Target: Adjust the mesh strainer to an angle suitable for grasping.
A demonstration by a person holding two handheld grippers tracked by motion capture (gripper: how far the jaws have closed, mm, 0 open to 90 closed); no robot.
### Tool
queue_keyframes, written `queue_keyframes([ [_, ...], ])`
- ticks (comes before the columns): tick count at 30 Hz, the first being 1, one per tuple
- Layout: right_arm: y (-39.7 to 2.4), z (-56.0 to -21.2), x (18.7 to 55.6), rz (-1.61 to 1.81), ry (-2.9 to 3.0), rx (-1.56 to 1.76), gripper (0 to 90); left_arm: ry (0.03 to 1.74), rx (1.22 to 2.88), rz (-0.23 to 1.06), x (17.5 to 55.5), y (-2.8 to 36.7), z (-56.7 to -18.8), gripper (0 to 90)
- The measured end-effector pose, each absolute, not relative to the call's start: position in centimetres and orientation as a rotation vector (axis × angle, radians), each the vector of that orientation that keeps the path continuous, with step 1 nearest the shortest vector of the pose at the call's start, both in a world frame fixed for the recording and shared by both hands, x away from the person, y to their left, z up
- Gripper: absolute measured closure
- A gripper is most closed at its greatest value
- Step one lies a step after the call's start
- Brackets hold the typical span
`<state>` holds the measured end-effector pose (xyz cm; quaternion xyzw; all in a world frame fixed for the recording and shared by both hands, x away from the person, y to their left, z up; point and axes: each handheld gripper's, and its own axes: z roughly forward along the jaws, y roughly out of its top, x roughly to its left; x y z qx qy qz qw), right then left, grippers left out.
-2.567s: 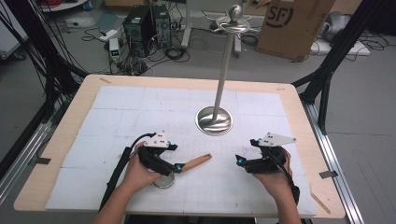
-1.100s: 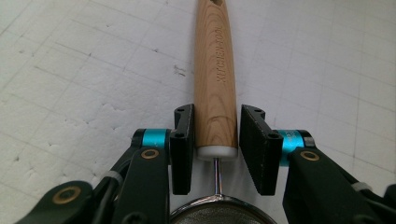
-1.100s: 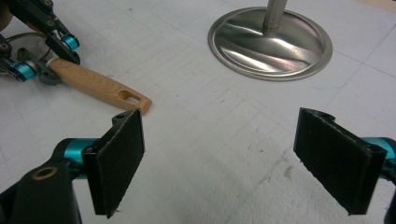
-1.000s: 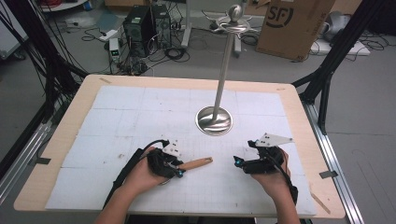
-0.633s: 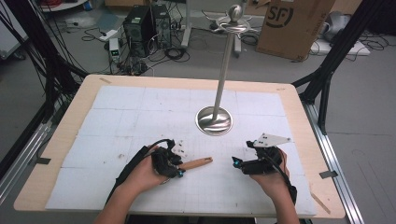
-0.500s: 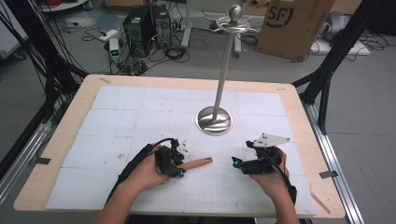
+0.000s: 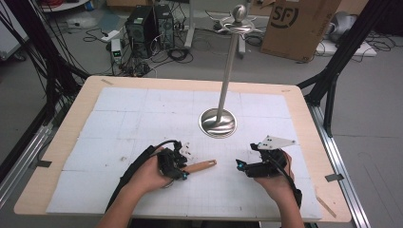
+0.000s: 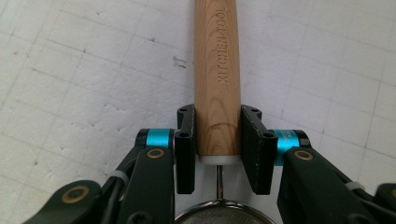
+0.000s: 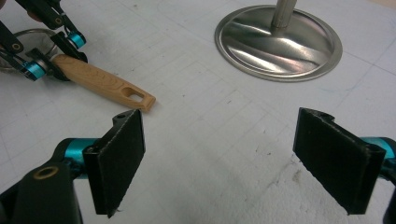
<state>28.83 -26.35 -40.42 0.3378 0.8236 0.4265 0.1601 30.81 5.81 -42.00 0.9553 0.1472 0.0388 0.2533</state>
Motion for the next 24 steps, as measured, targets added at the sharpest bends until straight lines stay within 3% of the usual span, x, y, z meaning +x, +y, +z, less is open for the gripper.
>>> queue_keyframes([
  [24,-26.3,-40.5,28.7,1.213,2.349,0.966,15.9,0.414,2.336,0.132,30.3,9.3,-39.7,69.1],
])
